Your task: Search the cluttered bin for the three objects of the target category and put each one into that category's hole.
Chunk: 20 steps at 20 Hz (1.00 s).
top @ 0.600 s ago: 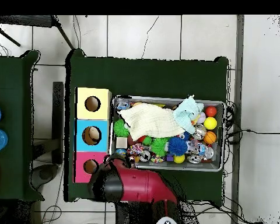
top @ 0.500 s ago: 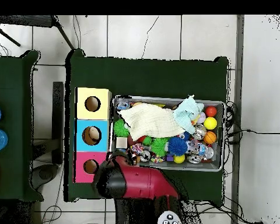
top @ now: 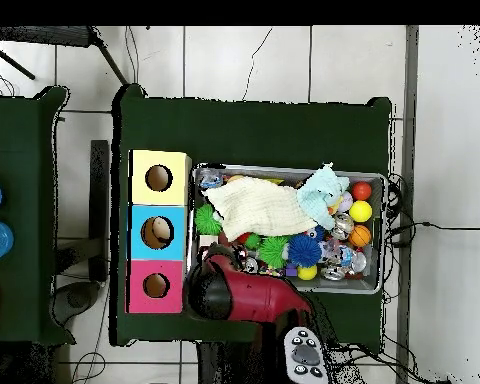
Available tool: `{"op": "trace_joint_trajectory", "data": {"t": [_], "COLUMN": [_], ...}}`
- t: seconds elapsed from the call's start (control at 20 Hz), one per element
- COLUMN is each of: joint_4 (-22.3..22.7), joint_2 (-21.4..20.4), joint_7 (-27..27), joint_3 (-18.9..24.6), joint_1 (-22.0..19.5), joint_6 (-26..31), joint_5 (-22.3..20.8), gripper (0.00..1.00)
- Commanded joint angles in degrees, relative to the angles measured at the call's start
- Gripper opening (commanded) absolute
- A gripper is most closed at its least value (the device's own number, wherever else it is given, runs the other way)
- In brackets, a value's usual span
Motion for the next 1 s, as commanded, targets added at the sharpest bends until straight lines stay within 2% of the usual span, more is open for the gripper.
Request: {"op": "trace_joint_trajectory", "data": {"t": [0.05,0.25,0.45,0.7,1.0], "joint_4": [-7.04,-6.68,-4.54,-3.24,-3.04], "joint_2": [9.81,10.67,11.68,13.79,17.27], "joint_7": [11.56,12.69,15.76,16.48,18.01], "joint_3": [-1.07,-3.24,-3.26,-2.4,0.62], "joint_1": [-0.67,0.31,0.3,-0.28,-2.86], "joint_6": [-13.24,-19.13,-26.12,-29.9,-34.35], "joint_5": [0.41,1.93,4.34,5.59,4.59], "gripper": [1.0,1.0,1.0,1.0,1.0]}}
